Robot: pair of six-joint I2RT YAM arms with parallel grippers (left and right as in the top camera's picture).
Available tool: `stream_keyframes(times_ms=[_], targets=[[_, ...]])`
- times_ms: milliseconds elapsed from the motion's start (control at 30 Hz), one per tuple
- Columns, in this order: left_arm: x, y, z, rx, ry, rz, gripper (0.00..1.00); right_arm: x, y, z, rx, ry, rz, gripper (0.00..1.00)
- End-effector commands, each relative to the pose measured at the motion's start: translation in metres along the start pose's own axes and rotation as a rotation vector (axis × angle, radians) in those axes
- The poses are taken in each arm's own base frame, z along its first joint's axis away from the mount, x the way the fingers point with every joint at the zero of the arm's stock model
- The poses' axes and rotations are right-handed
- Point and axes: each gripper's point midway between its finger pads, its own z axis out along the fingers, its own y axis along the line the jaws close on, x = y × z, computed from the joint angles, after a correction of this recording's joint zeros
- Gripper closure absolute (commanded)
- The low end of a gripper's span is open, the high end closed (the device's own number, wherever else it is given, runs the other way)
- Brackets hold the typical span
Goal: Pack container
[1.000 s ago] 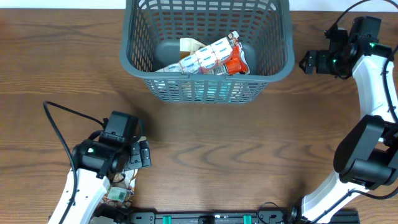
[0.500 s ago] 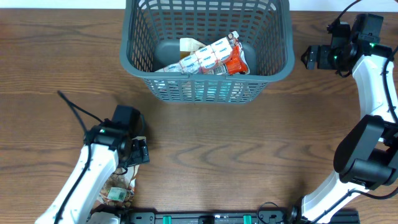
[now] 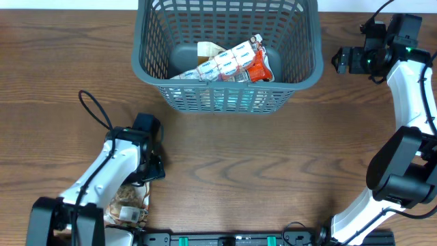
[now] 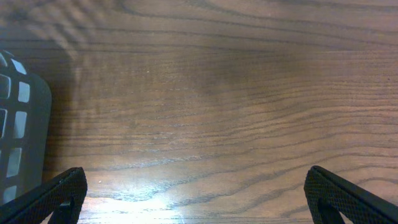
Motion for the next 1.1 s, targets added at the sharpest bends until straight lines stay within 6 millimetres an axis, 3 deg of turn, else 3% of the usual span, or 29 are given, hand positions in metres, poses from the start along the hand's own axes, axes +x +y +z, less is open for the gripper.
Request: stream_keyframes(times_ms=[0, 33, 67, 167, 233, 367, 433, 500, 567, 1067], targets=[[0.002, -0.003, 0.007, 0.004, 0.031, -0.021, 0.01, 0.002, 0.007, 0.004, -0.015, 0.007, -0.019, 0.01], [0.002, -0.003, 0.007, 0.006, 0.029, -0.021, 0.0, 0.002, 0.007, 0.004, -0.016, 0.009, -0.019, 0.01], [0.0, -0.004, 0.007, 0.01, 0.022, -0.022, 0.05, 0.002, 0.007, 0.004, -0.016, 0.01, -0.018, 0.01], [-0.004, -0.007, 0.007, 0.019, 0.006, -0.025, 0.33, 0.002, 0.007, 0.004, -0.016, 0.01, -0.018, 0.01], [-0.006, -0.008, 0.007, 0.025, -0.003, -0.027, 0.47, 0.003, 0.007, 0.003, -0.016, 0.011, -0.018, 0.01], [-0.008, -0.009, 0.007, 0.029, -0.009, -0.029, 0.55, 0.004, 0.007, 0.004, -0.017, 0.017, -0.017, 0.01], [-0.008, -0.009, 0.007, 0.029, -0.01, -0.029, 0.67, 0.004, 0.008, 0.004, -0.018, 0.018, -0.016, 0.01], [-0.01, -0.01, 0.007, 0.035, -0.019, -0.031, 0.86, 0.004, 0.008, 0.003, -0.018, 0.018, -0.017, 0.01], [-0.014, -0.012, 0.007, 0.043, -0.034, -0.034, 0.94, 0.005, 0.008, 0.004, -0.018, 0.022, -0.015, 0.01], [-0.027, -0.02, 0.006, 0.074, -0.086, -0.045, 0.94, 0.01, 0.009, 0.003, -0.022, 0.04, -0.012, 0.01]])
